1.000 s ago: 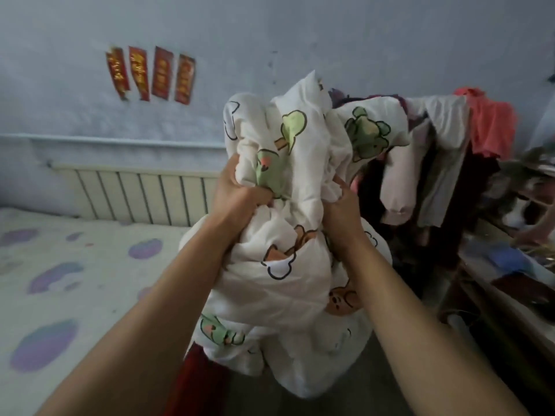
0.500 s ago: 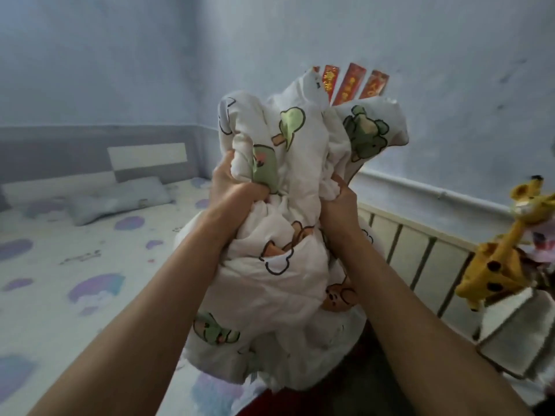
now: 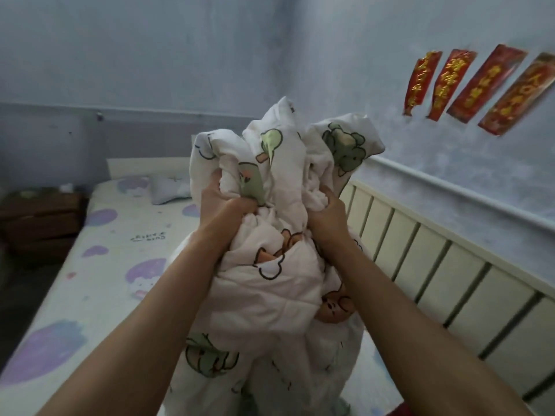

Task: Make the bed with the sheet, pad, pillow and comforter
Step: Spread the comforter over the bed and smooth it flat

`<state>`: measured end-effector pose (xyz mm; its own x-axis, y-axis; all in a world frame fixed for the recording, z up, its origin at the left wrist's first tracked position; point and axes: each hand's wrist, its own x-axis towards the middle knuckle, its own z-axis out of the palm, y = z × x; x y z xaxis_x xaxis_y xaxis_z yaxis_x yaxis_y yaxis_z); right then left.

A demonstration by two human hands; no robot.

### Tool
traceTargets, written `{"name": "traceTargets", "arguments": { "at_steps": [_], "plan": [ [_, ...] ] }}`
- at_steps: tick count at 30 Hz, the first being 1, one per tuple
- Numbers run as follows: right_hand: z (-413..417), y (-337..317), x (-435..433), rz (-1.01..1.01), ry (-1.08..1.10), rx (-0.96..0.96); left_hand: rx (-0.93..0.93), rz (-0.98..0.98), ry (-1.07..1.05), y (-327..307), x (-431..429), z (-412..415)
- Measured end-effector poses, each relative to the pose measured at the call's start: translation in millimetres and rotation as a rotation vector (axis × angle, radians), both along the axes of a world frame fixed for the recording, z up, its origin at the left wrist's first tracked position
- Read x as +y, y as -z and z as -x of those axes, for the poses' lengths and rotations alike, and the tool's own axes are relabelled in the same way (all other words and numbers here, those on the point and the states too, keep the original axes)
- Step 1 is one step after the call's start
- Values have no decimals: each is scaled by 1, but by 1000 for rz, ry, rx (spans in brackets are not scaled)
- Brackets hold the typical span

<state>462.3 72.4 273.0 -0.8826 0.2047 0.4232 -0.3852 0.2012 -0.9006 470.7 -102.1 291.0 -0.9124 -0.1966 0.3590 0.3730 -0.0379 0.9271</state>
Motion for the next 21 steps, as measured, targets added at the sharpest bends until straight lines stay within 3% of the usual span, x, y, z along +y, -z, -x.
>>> {"name": "traceTargets", "arguments": {
  "at_steps": [15, 21],
  "plan": [
    [197, 125, 16, -54, -168, -262, -317, 29, -332, 136, -16, 161],
    [281, 197, 48, -98, -115, -400, -469, 86, -529, 198, -9, 226]
  ]
}}
